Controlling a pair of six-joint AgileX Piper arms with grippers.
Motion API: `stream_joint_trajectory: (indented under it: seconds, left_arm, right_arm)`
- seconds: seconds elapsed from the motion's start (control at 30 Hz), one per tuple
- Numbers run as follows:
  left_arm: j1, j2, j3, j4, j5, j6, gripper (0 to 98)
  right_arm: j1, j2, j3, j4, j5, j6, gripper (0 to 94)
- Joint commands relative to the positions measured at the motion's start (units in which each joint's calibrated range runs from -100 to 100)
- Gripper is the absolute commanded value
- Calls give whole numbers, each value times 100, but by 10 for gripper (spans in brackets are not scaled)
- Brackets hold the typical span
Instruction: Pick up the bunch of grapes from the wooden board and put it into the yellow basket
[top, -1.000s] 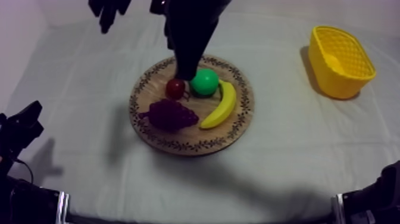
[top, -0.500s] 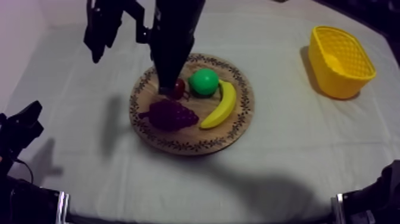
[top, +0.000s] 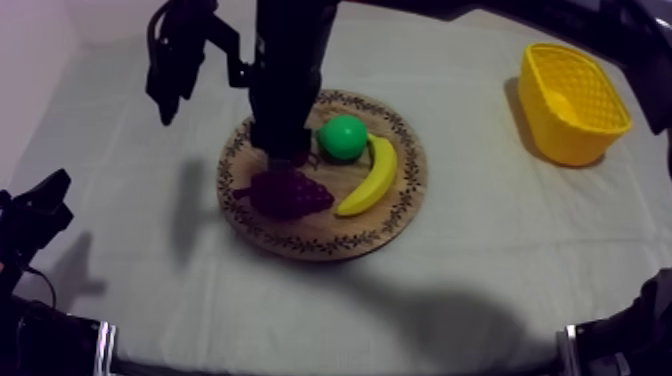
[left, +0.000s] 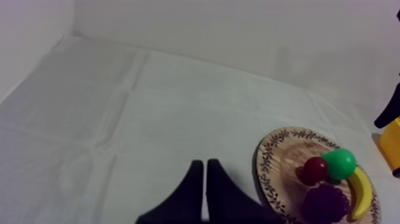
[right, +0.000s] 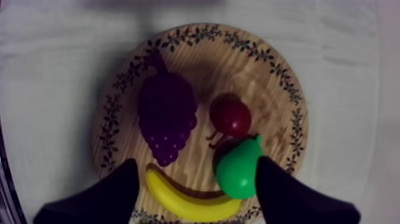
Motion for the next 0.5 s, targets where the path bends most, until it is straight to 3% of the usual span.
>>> stream_joint_trajectory:
  seconds: [0.0, 0.47]
  left_arm:
    - [-1, 0, -4, -4, -3, 1, 1]
    - [-1, 0, -4, -4, -3, 1, 1]
  right_arm:
    - [-5, 26, 33, -46, 8, 41, 662]
    - [61, 579, 216, -322, -164, 336, 695]
